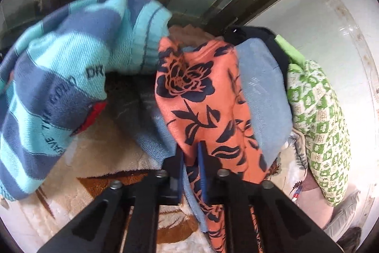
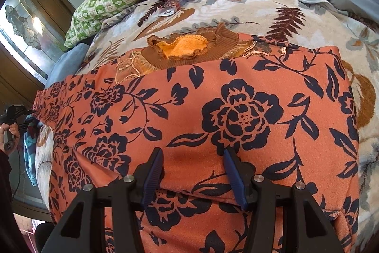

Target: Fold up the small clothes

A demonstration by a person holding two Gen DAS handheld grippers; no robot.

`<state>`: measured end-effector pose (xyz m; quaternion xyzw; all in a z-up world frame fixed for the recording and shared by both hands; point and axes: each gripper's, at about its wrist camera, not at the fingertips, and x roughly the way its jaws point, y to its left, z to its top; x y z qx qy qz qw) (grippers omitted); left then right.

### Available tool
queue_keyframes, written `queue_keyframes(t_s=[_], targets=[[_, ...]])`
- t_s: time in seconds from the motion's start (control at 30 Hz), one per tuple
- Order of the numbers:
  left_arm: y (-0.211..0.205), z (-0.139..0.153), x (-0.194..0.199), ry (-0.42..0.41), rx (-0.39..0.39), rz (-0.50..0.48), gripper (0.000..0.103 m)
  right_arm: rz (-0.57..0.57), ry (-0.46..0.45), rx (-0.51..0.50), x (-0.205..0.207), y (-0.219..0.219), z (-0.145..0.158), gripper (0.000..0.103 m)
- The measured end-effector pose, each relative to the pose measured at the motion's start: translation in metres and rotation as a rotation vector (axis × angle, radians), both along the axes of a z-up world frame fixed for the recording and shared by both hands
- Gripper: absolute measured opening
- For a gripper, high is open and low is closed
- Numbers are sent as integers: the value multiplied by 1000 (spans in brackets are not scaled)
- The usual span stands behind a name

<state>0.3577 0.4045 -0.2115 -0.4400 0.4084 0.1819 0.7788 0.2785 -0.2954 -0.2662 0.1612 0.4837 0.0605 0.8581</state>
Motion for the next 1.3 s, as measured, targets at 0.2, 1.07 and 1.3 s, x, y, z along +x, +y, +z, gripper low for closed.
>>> queue_keyframes(t_s=[0.2,1.07,1.3], targets=[[-31,45,7,-41,128,-68,6,-34,5,82,-2,-14,3,57],[-567,56,-89,-151,278,-1270,5,-367,-163,304,-42,-163,52,57],[-525,71,-107,-209,396,-1216,8,-277,-119,451,-32,-164,47,58]])
